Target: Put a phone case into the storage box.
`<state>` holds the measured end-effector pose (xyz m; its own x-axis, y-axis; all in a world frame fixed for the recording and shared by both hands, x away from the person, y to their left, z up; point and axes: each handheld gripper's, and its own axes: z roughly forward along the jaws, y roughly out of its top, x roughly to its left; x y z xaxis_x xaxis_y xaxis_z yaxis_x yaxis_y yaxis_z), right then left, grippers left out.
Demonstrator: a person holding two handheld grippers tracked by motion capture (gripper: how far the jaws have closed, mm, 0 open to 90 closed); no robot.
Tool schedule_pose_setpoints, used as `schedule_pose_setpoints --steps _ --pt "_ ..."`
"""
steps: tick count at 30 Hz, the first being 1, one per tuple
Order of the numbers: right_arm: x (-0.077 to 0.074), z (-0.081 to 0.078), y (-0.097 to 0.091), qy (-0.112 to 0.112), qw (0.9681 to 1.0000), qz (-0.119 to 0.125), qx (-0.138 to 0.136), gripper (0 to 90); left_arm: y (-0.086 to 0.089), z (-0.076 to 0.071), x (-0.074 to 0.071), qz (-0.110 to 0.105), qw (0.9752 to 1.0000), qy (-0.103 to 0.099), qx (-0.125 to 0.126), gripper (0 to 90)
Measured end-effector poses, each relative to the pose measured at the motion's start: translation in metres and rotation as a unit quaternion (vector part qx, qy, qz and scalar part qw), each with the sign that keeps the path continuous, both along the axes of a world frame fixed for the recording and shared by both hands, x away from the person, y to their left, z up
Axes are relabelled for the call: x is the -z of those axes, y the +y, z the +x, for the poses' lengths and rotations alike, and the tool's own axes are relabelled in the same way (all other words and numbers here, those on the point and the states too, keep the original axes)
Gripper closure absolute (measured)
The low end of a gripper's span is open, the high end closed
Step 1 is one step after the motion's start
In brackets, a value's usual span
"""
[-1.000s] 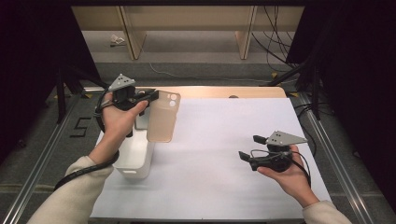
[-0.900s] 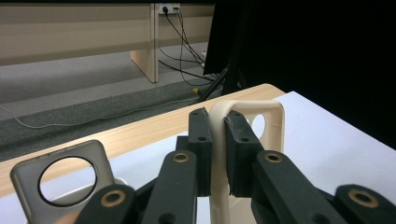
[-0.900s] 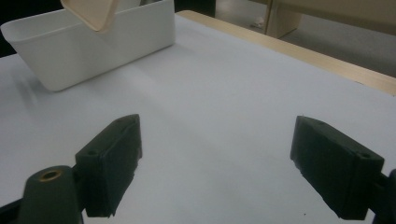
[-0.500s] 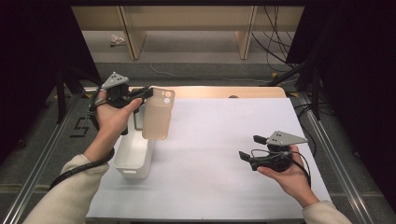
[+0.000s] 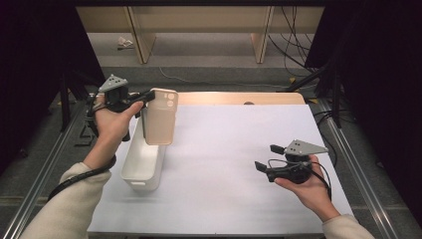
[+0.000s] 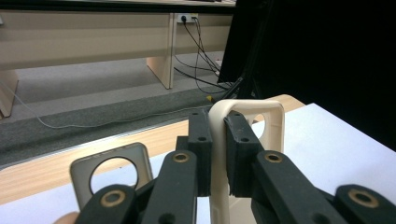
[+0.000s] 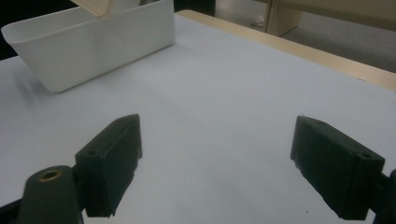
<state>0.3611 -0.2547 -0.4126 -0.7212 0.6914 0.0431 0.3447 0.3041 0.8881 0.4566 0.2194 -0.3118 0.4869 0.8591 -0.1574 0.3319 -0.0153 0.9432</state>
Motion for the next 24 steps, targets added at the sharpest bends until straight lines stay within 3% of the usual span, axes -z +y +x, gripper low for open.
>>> schedule_pose_setpoints --steps 24 --pt "0.001 0.001 -0.001 0.003 1.0 -0.001 0.001 17.4 0.02 0.016 0.008 -0.007 0.9996 0.005 -0.027 81.9"
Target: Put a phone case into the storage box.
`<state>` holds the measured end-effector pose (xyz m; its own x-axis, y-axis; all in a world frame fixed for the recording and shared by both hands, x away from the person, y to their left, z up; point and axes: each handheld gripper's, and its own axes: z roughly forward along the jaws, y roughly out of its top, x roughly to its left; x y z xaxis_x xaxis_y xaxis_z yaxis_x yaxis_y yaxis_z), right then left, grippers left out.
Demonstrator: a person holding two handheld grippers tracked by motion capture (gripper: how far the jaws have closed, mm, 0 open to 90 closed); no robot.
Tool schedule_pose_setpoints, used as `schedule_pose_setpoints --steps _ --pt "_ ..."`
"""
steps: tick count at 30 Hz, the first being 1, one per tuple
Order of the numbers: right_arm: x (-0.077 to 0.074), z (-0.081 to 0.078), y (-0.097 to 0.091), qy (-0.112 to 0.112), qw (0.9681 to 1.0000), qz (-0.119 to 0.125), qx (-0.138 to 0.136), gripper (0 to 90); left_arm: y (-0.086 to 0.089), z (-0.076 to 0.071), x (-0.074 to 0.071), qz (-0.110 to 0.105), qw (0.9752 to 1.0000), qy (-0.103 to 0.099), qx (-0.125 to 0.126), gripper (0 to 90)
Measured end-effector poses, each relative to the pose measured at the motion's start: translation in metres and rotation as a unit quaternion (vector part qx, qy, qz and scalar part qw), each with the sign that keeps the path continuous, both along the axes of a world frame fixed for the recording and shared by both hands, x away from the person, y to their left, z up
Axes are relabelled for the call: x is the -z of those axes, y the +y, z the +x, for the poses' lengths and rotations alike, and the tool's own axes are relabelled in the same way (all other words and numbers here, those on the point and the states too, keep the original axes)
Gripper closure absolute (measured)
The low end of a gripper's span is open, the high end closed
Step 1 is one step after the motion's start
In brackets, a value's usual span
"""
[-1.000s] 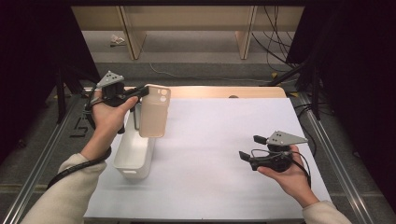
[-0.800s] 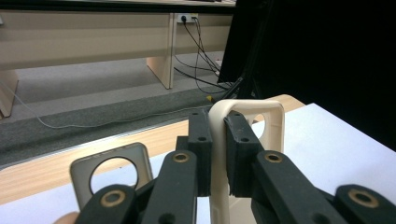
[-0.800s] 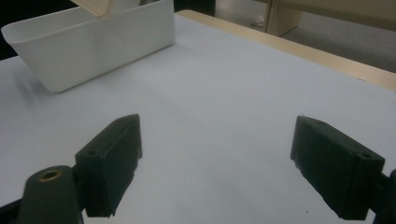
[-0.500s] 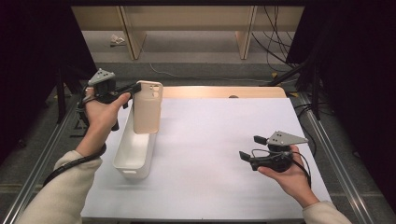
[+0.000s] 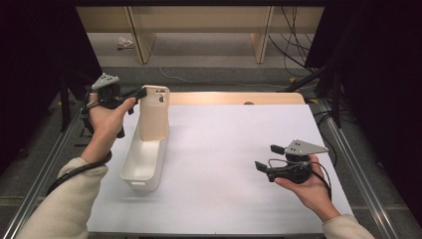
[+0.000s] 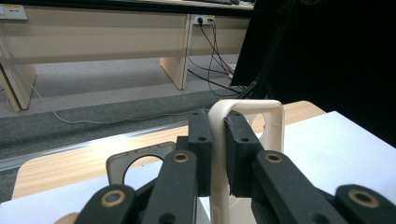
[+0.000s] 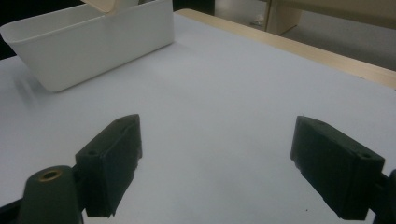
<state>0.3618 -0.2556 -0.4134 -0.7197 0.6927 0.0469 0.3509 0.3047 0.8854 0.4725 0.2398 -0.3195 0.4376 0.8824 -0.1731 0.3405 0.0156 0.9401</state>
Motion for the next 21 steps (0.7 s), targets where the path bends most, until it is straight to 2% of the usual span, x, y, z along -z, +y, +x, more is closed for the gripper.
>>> schedule_pose_setpoints --steps 21 --pt "0.0 0.0 0.0 0.0 1.0 0.002 0.0 17.5 0.008 0.011 0.0 0.002 0.9999 0.003 -0.013 81.9"
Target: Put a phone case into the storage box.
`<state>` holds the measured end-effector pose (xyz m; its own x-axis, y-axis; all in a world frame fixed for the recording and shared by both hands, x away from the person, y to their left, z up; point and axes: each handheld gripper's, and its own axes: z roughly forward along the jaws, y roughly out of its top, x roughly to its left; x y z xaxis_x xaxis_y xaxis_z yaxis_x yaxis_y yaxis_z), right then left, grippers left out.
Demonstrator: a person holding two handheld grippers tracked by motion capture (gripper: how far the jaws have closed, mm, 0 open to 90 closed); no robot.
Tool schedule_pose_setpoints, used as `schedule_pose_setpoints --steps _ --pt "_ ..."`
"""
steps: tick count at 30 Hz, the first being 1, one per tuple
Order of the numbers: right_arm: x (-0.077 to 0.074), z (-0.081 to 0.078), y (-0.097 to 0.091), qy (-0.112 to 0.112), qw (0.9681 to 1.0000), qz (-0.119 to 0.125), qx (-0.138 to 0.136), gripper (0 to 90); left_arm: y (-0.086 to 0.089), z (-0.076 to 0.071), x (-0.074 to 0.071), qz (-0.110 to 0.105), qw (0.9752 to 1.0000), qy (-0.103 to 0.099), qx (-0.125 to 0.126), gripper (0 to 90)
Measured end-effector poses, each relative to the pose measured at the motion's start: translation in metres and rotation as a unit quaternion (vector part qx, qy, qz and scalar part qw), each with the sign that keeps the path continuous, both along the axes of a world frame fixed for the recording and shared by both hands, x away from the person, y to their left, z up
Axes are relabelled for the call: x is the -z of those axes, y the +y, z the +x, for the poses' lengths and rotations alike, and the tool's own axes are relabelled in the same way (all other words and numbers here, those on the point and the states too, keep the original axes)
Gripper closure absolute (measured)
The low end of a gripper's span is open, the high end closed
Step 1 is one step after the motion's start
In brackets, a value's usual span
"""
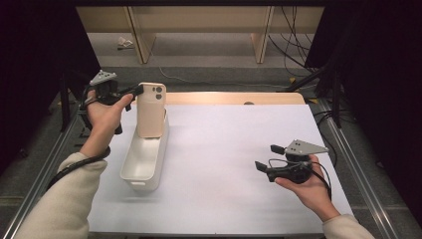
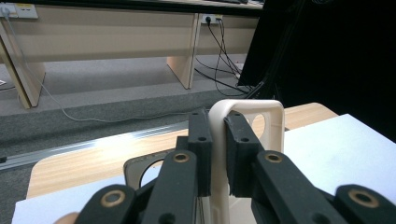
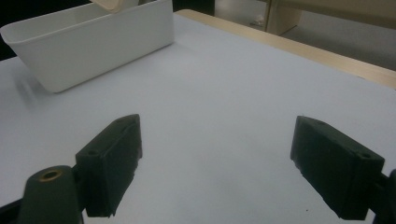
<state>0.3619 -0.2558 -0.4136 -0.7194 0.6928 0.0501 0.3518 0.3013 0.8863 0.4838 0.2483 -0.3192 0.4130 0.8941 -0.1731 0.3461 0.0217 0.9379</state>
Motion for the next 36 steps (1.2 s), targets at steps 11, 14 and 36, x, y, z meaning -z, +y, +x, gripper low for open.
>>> schedule_pose_setpoints --steps 11,14,36 --pt "0.0 0.0 0.0 0.0 1.0 0.002 0.002 17.6 0.005 0.004 0.001 0.001 1.0 0.0 -0.004 81.9" --pt "0.0 0.0 0.0 0.0 1.0 0.002 0.003 17.6 0.006 0.006 0.002 -0.001 1.0 0.001 -0.005 81.9" --pt "0.0 0.001 -0.001 0.001 1.0 0.003 0.002 17.6 0.015 0.021 0.014 -0.002 0.9998 0.01 -0.016 81.8"
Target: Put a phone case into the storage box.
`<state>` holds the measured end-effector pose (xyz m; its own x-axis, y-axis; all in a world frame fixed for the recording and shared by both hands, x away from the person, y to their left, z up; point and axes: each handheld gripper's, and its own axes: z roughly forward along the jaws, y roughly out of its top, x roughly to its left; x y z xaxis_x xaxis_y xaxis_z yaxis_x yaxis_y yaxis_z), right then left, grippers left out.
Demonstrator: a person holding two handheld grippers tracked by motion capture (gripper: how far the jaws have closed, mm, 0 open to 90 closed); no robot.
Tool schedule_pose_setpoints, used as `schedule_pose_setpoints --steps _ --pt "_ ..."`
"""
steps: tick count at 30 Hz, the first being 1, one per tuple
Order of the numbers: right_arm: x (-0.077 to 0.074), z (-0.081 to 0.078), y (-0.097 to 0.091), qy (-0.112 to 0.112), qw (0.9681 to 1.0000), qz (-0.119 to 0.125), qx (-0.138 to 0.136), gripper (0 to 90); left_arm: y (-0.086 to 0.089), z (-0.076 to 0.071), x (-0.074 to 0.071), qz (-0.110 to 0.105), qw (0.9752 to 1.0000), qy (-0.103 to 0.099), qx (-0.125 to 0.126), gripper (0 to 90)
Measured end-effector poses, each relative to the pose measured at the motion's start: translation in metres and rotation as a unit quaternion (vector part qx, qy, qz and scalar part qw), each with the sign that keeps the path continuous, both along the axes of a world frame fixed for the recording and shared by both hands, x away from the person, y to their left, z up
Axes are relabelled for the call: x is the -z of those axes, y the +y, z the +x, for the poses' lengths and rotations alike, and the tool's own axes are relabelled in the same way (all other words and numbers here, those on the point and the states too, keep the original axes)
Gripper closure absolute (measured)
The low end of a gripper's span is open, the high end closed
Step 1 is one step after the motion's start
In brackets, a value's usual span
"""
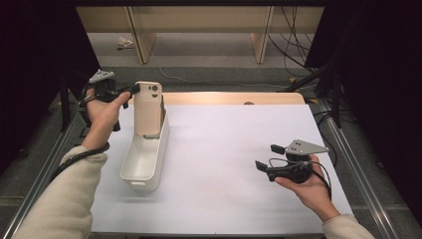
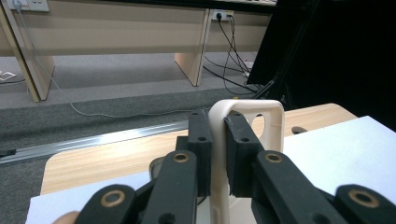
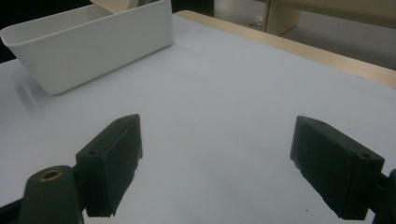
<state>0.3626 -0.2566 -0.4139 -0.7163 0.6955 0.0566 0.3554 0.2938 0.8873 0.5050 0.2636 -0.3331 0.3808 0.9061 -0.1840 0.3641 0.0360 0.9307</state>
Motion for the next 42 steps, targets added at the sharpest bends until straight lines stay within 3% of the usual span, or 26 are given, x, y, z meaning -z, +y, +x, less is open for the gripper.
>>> schedule_pose_setpoints --steps 42 --pt "0.001 0.001 0.0 0.002 1.0 -0.001 -0.002 17.6 0.0 0.017 0.028 0.019 0.9997 0.01 0.012 81.7"
